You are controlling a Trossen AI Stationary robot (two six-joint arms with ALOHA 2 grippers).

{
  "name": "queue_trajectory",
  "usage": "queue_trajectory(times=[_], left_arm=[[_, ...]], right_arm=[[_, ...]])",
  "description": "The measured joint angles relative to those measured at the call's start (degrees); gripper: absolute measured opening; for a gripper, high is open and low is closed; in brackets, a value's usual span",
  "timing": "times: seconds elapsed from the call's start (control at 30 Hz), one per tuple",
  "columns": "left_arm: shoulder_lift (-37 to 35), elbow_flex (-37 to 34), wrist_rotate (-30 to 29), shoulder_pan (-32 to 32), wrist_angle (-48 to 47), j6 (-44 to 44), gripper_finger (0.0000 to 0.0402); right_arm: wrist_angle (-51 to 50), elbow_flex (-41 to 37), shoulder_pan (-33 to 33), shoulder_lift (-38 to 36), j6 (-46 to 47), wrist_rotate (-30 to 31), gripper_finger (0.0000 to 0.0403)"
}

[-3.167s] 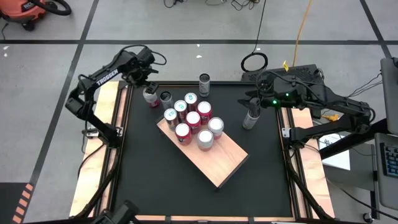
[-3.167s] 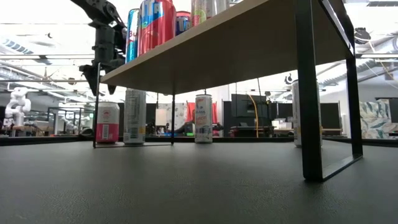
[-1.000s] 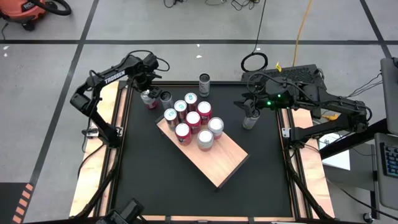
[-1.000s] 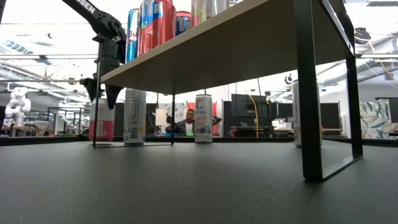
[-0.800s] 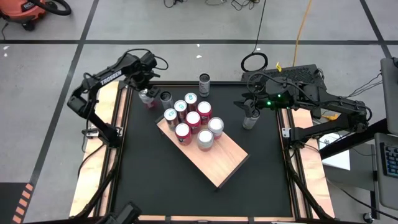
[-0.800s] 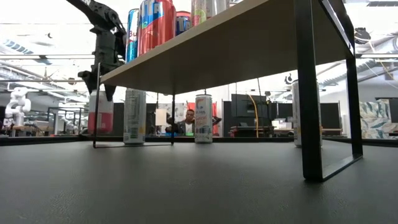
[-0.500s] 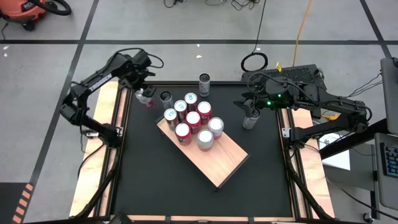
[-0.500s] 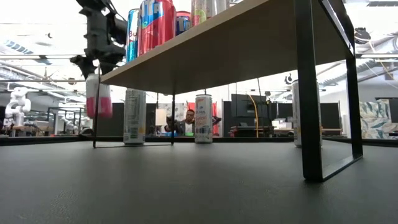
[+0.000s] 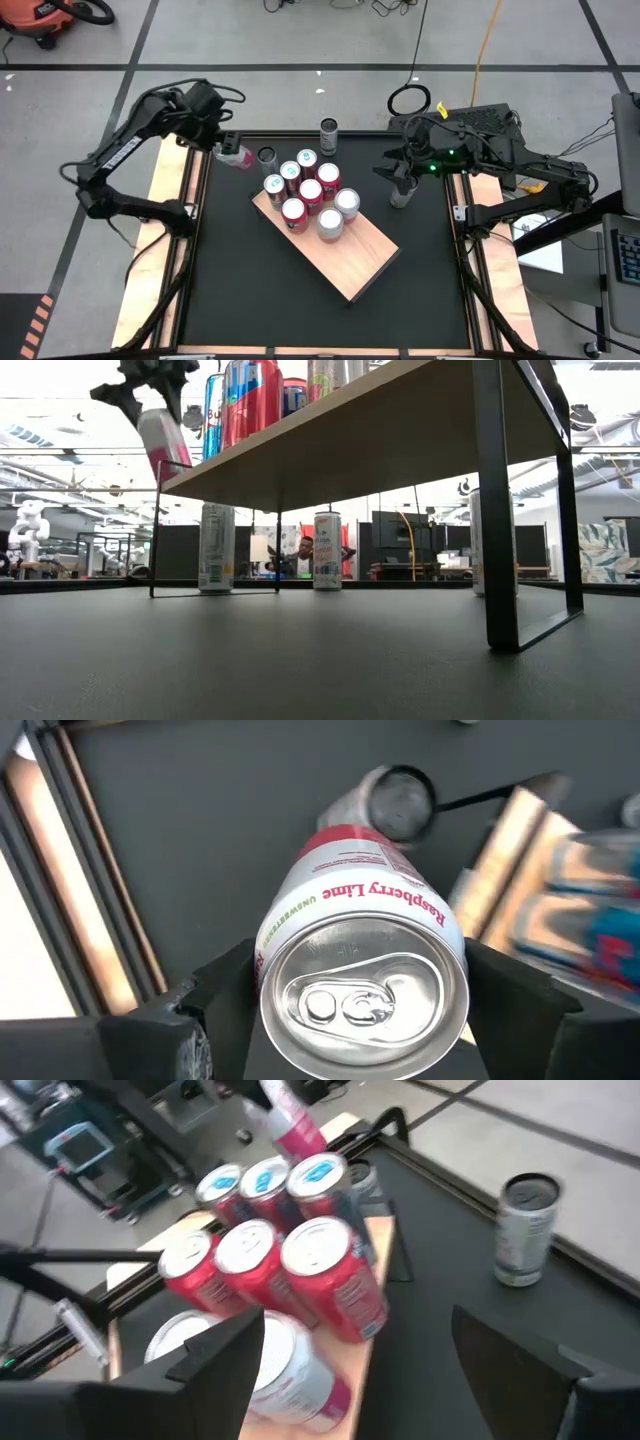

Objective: Place canned beverage on shelf
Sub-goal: Put the pink soda can on the shelf aligned with the other pink soda cans

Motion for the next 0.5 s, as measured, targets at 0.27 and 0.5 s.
queue_trajectory(times=[0.27,0.5], left_arm=[[-0.35,12.44,-0.29,-9.69,-1.42,-13.86,0.0279],[-0.35,20.65,-4.95,-14.93,-1.31,-19.32,0.0279]], right_arm=[[2.34,-0.02,0.00,-0.02,-2.94,-8.30,0.0297],[7.55,-0.02,-0.02,-0.02,-5.87,-12.23,0.0297]])
